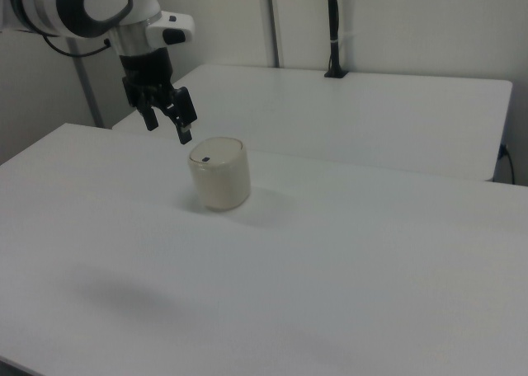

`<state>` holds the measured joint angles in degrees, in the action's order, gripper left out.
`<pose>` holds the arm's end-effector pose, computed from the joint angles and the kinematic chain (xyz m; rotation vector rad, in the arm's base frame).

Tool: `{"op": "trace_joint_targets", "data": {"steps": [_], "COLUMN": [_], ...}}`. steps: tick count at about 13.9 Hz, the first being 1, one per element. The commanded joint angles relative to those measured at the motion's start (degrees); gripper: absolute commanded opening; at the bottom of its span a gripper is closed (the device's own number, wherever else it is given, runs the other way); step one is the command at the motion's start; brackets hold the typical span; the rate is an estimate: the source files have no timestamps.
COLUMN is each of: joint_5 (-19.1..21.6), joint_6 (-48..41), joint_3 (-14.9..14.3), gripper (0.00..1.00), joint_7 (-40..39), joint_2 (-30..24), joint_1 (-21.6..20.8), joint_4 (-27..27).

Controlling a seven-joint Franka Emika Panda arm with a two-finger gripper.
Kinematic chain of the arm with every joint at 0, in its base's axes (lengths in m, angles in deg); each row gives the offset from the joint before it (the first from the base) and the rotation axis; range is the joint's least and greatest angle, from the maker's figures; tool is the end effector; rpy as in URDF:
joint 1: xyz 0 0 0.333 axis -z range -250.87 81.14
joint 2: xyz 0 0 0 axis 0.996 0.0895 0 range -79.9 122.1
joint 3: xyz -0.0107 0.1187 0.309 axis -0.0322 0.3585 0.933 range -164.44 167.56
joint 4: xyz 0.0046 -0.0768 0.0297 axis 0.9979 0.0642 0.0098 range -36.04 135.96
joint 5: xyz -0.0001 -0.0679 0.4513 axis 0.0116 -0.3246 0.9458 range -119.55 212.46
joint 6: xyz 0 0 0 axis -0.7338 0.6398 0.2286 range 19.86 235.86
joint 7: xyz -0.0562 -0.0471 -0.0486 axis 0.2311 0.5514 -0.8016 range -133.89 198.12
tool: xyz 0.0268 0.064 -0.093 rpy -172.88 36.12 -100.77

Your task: Open the trash bin

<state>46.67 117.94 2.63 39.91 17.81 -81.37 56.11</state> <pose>0.6115 -0.0253 0.6191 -3.1209 0.2794 -0.1149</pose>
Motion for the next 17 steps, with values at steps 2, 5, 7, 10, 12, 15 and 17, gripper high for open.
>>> {"op": "trace_joint_targets", "data": {"steps": [2,5,7,10,12,15,17], "joint_5": [1.19,1.19,1.19,1.19,1.19,1.19,0.75], "joint_6": [0.92,0.92,0.83,0.74,0.74,0.48,0.74], "joint_3": [0.78,0.69,0.78,0.78,0.78,0.69,0.69], "gripper": [1.0,1.0,1.0,1.0,1.0,1.0,1.0], "joint_7": [-1.2,-1.11,-1.11,-1.29,-1.38,-8.82,-12.35], "joint_2": [0.13,0.13,0.13,0.13,0.13,0.13,0.21], "joint_1": [0.9,0.99,0.9,0.9,0.81,0.99,0.99], "joint_4": [-0.09,-0.17,-0.17,-0.17,-0.08,0.09,0.09]}}
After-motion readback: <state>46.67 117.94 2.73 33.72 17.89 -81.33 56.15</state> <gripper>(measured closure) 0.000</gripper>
